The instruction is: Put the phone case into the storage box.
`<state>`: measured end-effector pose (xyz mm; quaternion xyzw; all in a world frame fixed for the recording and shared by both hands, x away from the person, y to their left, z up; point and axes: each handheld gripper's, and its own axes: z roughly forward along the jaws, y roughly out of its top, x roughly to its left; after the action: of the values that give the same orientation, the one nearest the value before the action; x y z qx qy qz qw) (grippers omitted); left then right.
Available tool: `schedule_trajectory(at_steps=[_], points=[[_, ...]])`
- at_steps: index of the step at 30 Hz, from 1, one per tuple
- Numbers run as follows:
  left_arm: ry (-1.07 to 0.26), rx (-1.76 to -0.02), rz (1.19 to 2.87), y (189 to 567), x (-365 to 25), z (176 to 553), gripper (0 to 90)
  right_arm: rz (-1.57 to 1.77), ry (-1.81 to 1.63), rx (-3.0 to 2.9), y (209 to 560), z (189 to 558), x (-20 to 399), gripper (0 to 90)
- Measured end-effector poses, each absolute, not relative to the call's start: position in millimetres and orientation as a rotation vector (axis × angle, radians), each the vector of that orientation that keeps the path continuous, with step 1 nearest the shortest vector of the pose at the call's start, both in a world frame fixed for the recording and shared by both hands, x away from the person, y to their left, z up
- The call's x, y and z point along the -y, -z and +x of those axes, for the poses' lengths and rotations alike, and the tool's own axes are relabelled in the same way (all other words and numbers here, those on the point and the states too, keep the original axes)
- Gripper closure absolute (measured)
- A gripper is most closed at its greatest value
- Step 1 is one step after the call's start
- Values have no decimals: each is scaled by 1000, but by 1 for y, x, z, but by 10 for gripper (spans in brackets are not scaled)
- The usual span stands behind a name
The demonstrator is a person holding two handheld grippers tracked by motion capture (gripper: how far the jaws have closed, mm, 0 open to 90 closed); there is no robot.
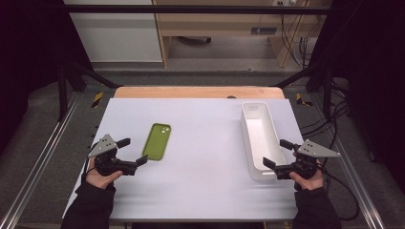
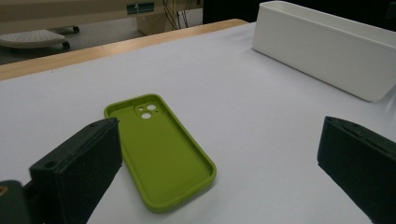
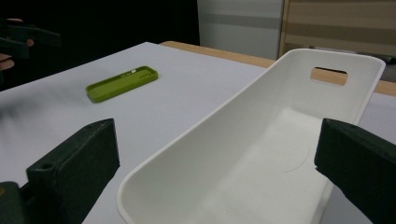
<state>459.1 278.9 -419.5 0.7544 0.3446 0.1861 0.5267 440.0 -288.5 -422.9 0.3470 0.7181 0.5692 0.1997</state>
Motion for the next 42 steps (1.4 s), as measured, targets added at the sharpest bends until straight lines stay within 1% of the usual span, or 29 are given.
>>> schedule_trajectory(at_steps=[13,23,42], points=[[-469,-846,1839,408,-268,469,0,967,-1590,-2011,423,440,288,5],[-488,-864,1825,398,-266,482,0,968,-1594,-2005,423,440,289,5],[-487,-901,1842,395,-261,507,0,968,-1586,-2015,423,440,288,5]])
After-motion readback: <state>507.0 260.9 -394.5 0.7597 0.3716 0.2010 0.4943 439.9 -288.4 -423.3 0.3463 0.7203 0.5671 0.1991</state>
